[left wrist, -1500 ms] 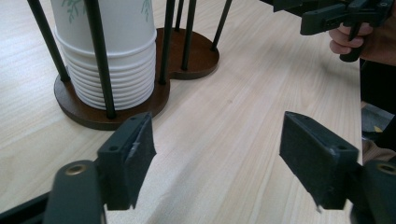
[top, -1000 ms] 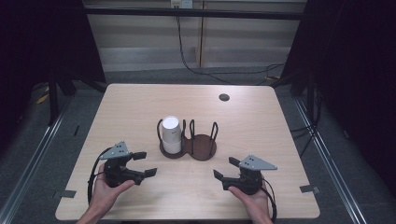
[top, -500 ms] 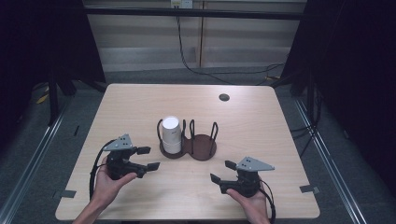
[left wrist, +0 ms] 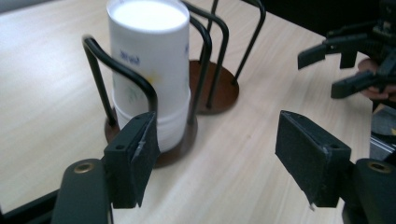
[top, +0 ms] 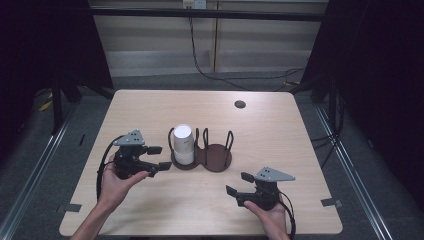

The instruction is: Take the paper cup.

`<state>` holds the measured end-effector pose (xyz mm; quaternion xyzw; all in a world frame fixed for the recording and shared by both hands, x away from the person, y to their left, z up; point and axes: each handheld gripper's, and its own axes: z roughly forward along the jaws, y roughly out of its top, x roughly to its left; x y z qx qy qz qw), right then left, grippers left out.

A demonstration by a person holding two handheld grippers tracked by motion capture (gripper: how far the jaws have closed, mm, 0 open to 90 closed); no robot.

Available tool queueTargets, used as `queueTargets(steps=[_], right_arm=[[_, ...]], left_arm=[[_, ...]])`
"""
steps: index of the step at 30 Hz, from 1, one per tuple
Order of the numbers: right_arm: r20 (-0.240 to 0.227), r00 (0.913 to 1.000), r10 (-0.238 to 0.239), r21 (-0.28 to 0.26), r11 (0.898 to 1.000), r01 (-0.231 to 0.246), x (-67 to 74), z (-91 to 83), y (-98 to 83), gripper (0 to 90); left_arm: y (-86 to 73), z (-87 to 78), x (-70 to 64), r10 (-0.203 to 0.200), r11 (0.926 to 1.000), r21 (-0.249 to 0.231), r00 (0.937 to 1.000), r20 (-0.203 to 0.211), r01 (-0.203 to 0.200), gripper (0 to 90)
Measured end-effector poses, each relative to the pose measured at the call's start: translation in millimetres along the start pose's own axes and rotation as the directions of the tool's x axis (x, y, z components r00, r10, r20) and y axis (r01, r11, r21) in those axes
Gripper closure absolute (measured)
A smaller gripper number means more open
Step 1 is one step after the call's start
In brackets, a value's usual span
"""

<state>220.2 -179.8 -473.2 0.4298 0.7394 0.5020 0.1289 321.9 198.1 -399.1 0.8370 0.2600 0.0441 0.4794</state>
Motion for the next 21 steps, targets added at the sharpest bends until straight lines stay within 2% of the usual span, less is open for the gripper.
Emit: queueTargets(steps=[3, 5, 6, 8, 10, 12, 15, 18, 19, 21], right_arm=[[-0.007, 0.9999, -0.007, -0.002, 1.000, 0.007, 0.3, 0.5, 0.1, 23.2], [-0.007, 0.9999, -0.009, 0.000, 1.000, 0.009, 1.4, 0.7, 0.0, 23.2], [-0.008, 0.9999, -0.013, 0.002, 1.000, 0.013, 1.7, 0.8, 0.0, 23.1], [-0.009, 0.9998, -0.016, 0.003, 1.000, 0.016, 1.9, 0.6, 0.0, 23.1], [0.005, 0.9997, -0.022, 0.006, 1.000, 0.022, 2.0, 0.2, 0.3, 23.1], [0.004, 0.9999, -0.015, 0.005, 1.000, 0.015, 1.3, -0.2, 0.3, 23.1], [0.007, 0.9999, -0.013, 0.003, 1.000, 0.013, 1.0, -0.9, 0.4, 22.9], [0.005, 0.9999, -0.014, 0.005, 1.000, 0.014, 1.6, -1.2, 0.3, 22.8], [0.003, 0.9997, -0.025, 0.007, 1.000, 0.025, 2.4, -1.1, 0.2, 22.8], [0.006, 0.9994, -0.035, 0.013, 0.999, 0.035, 3.2, -1.1, 0.3, 22.9]], left_arm=[[4.9, -1.5, 4.0, 0.014, 0.9999, 0.001, 0.9999, -0.005, -0.014, 30.1], [8.8, -3.0, 8.3, 0.009, 0.9999, 0.013, 0.9998, -0.017, -0.009, 30.4], [10.5, -3.6, 9.9, 0.002, 0.9999, 0.016, 1.0000, -0.009, -0.002, 30.7], [14.6, -7.3, 14.2, 0.016, 0.9997, 0.020, 0.9998, -0.013, -0.015, 31.6], [18.7, -10.7, 16.7, 0.016, 0.9995, 0.027, 0.9997, -0.020, -0.015, 31.6], [24.0, -12.7, 18.6, 0.039, 0.9975, 0.060, 0.9990, -0.022, -0.038, 31.6], [27.6, -11.3, 18.7, 0.054, 0.9955, 0.080, 0.9980, -0.031, -0.052, 31.7], [32.7, -7.3, 19.8, 0.060, 0.9926, 0.107, 0.9978, -0.029, -0.057, 30.3], [34.8, -5.6, 18.9, 0.059, 0.9914, 0.120, 0.9969, -0.052, -0.053, 28.2], [36.7, -4.6, 19.6, 0.061, 0.9912, 0.121, 0.9967, -0.054, -0.054, 27.7]])
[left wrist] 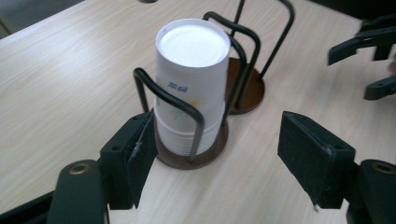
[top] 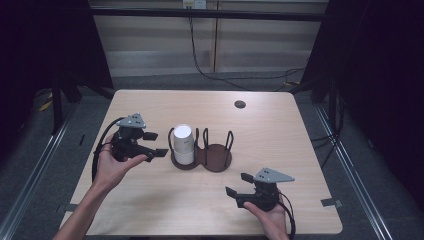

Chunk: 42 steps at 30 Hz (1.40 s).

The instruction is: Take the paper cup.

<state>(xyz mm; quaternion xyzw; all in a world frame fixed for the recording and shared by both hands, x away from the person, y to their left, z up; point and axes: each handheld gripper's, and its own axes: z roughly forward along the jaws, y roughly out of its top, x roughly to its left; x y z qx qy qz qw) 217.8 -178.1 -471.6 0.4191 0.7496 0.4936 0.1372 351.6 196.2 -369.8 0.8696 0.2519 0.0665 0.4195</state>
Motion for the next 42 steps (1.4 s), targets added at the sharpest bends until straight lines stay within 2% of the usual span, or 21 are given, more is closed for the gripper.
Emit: queueTargets(steps=[1, 3, 4, 8, 10, 12, 16, 19, 21, 22, 23, 24, 29, 32, 34, 36, 38, 41, 42], right_arm=[[0.001, 0.9999, -0.012, 0.005, 1.000, 0.012, 0.9, 0.4, 0.2, 23.0], [-0.007, 1.0000, -0.006, 0.008, 1.000, 0.006, 1.5, 1.0, 0.2, 23.1], [-0.007, 0.9999, -0.008, 0.013, 1.000, 0.008, 2.1, 1.1, 0.2, 23.1], [-0.016, 0.9998, -0.008, 0.010, 1.000, 0.008, 1.8, 0.7, 0.5, 22.9], [-0.016, 0.9998, -0.010, 0.010, 1.000, 0.010, 1.8, 0.4, 0.6, 22.8], [-0.017, 0.9997, -0.019, 0.012, 1.000, 0.020, 2.1, -0.8, 0.6, 22.8], [-0.017, 0.9998, -0.012, 0.015, 1.000, 0.012, 1.9, -0.2, 0.2, 22.8], [-0.022, 0.9996, -0.018, 0.010, 1.000, 0.018, 2.7, -0.1, 0.7, 23.2], [-0.024, 0.9995, -0.019, 0.005, 1.000, 0.019, 3.2, -0.4, 1.1, 23.0], [-0.025, 0.9995, -0.019, 0.005, 1.000, 0.019, 3.2, -0.4, 1.0, 22.7], [-0.029, 0.9994, -0.018, 0.006, 1.000, 0.018, 3.1, -0.3, 0.9, 22.5], [-0.032, 0.9993, -0.018, 0.007, 1.000, 0.018, 3.0, -0.4, 0.7, 22.3], [-0.032, 0.9993, -0.019, 0.006, 1.000, 0.019, 3.5, -1.3, 0.6, 22.3], [-0.033, 0.9993, -0.018, 0.010, 1.000, 0.019, 3.0, -0.6, 0.3, 22.2], [-0.033, 0.9993, -0.016, 0.008, 1.000, 0.017, 2.9, -0.3, 0.5, 21.5], [-0.036, 0.9992, -0.018, 0.004, 1.000, 0.018, 3.7, -0.6, 0.9, 21.3], [-0.037, 0.9992, -0.015, 0.006, 1.000, 0.015, 3.9, -1.0, 0.7, 21.3], [-0.039, 0.9991, -0.017, 0.006, 1.000, 0.018, 3.7, -1.6, 0.4, 21.2], [-0.038, 0.9992, -0.015, 0.005, 1.000, 0.015, 3.7, -1.8, 0.4, 21.3]], left_arm=[[0.9, 0.4, 0.5, 0.003, 1.0000, 0.000, 1.0000, 0.002, -0.003, 27.1], [3.6, 1.4, 1.7, 0.008, 1.0000, 0.004, 0.9999, 0.007, -0.009, 26.7], [7.8, 1.9, 2.8, 0.012, 0.9998, 0.014, 0.9997, 0.019, -0.012, 23.8], [17.2, 1.6, 3.8, 0.022, 0.9995, 0.024, 0.9995, 0.024, -0.023, 24.0], [19.4, 1.3, 4.6, 0.031, 0.9989, 0.034, 0.9992, 0.026, -0.032, 25.2], [22.9, 2.1, 7.4, 0.037, 0.9986, 0.035, 0.9987, 0.034, -0.039, 32.2], [27.2, 6.6, 8.1, 0.042, 0.9975, 0.055, 0.9982, 0.044, -0.044, 32.2], [34.3, 9.8, 8.2, 0.082, 0.9917, 0.096, 0.9957, 0.042, -0.086, 32.5], [37.7, 13.3, 8.4, 0.074, 0.9917, 0.101, 0.9958, 0.053, -0.080, 32.6], [39.9, 15.1, 9.8, 0.095, 0.9863, 0.130, 0.9940, 0.054, -0.101, 33.5], [41.9, 18.0, 10.6, 0.098, 0.9844, 0.142, 0.9940, 0.049, -0.104, 33.7], [43.3, 20.2, 11.8, 0.082, 0.9860, 0.141, 0.9953, 0.052, -0.089, 32.9], [51.5, 29.5, 11.6, 0.107, 0.9756, 0.187, 0.9927, 0.056, -0.115, 32.9], [58.2, 36.0, 10.1, 0.097, 0.9725, 0.208, 0.9943, 0.042, -0.104, 30.0], [63.2, 38.3, 11.3, 0.115, 0.9658, 0.227, 0.9918, 0.057, -0.125, 29.8], [70.8, 41.0, 10.8, 0.122, 0.9621, 0.239, 0.9911, 0.053, -0.131, 30.0], [72.9, 42.0, 10.7, 0.124, 0.9614, 0.241, 0.9909, 0.051, -0.133, 30.3], [78.1, 44.9, 11.9, 0.130, 0.9556, 0.258, 0.9896, 0.061, -0.141, 30.9], [78.4, 47.6, 9.7, 0.102, 0.9632, 0.243, 0.9928, 0.062, -0.114, 31.9]])
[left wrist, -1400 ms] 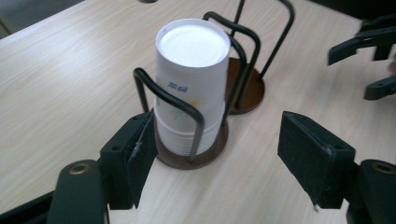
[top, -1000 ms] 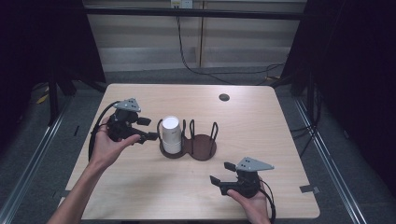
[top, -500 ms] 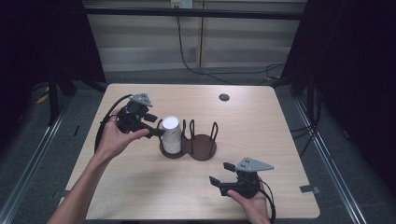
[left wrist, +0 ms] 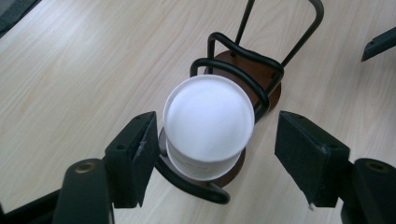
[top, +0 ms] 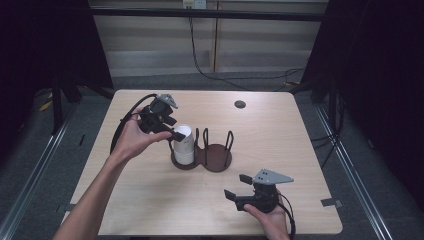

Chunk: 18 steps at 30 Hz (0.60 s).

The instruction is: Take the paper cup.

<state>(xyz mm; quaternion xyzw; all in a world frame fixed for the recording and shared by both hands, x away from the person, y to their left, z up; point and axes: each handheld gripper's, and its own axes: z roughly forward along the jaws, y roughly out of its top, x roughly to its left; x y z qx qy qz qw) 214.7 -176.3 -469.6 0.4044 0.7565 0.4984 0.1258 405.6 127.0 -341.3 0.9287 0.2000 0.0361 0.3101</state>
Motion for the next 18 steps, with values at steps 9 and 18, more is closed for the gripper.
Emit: queueTargets(steps=[9, 18], right_arm=[[0.003, 1.0000, -0.001, 0.010, 1.000, 0.001, -1.3, -0.1, -0.1, 20.9], [-0.005, 1.0000, -0.005, 0.025, 1.000, 0.005, -0.1, 0.8, -1.1, 20.8]], left_arm=[[14.5, 10.6, -1.1, 0.064, 0.9898, 0.129, 0.9977, -0.021, -0.060, 29.0], [18.8, 22.8, -0.6, 0.069, 0.9785, 0.197, 0.9973, -0.028, -0.062, 30.4]])
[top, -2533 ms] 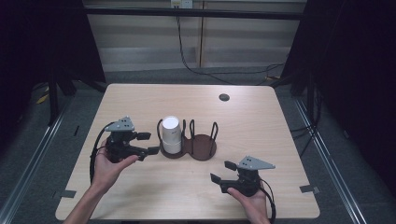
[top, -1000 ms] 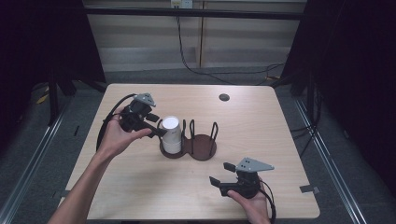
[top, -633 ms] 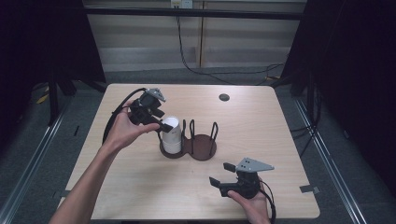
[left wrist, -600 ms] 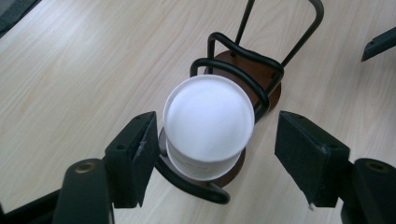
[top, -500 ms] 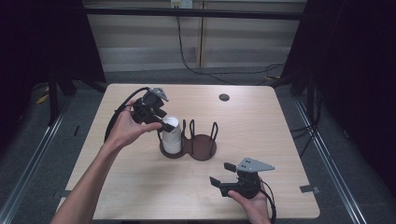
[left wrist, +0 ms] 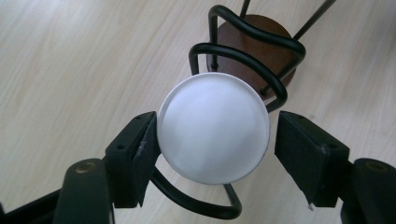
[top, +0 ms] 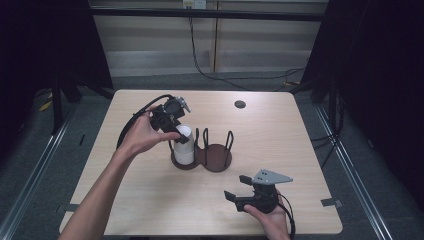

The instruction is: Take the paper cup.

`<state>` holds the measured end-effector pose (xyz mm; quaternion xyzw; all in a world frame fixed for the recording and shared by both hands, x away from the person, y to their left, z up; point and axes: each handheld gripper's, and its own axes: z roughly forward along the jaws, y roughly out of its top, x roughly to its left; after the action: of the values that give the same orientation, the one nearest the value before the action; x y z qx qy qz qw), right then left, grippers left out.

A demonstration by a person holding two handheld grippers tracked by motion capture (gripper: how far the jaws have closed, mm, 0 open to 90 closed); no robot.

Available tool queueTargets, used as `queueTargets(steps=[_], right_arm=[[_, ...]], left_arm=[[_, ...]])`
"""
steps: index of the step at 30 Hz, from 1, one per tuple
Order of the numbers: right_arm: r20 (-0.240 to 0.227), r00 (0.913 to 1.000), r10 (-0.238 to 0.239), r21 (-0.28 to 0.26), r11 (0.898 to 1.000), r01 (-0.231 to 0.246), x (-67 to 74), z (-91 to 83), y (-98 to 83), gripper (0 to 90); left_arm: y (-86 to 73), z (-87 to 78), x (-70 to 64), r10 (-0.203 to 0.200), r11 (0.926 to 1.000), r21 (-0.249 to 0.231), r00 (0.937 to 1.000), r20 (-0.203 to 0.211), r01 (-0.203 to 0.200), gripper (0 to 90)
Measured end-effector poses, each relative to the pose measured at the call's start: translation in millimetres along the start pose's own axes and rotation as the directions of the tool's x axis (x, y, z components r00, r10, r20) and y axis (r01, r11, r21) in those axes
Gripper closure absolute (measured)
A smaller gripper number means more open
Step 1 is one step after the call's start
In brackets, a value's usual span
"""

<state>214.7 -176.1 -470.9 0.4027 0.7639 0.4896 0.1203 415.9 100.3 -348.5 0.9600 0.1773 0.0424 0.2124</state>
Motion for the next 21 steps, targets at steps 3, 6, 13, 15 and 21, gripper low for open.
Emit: queueTargets(steps=[3, 6, 13, 15, 21], right_arm=[[0.005, 1.0000, 0.001, 0.006, 1.000, -0.001, 0.2, 0.0, -0.1, 20.8], [0.007, 1.0000, 0.003, 0.008, 1.000, -0.003, -0.7, 0.3, -0.2, 20.8], [0.005, 1.0000, 0.006, 0.002, 1.000, -0.006, -0.8, 0.1, -0.3, 20.8], [0.005, 1.0000, 0.005, 0.003, 1.000, -0.005, -0.8, 0.4, -0.3, 20.8], [0.007, 0.9999, 0.010, 0.003, 1.000, -0.010, -1.0, -0.4, -0.3, 20.8]], left_arm=[[1.6, 4.0, 0.3, -0.003, 0.9997, 0.023, 1.0000, -0.007, 0.003, 28.8], [3.6, 7.0, 0.5, -0.004, 0.9989, 0.046, 1.0000, -0.007, 0.004, 29.3], [7.1, 7.9, -1.0, 0.009, 0.9988, 0.049, 0.9999, -0.007, -0.009, 34.2], [8.4, 8.9, -1.1, 0.017, 0.9976, 0.067, 0.9998, -0.007, -0.016, 33.9], [10.9, 11.6, 0.4, 0.007, 0.9951, 0.098, 1.0000, 0.005, -0.008, 33.8]])
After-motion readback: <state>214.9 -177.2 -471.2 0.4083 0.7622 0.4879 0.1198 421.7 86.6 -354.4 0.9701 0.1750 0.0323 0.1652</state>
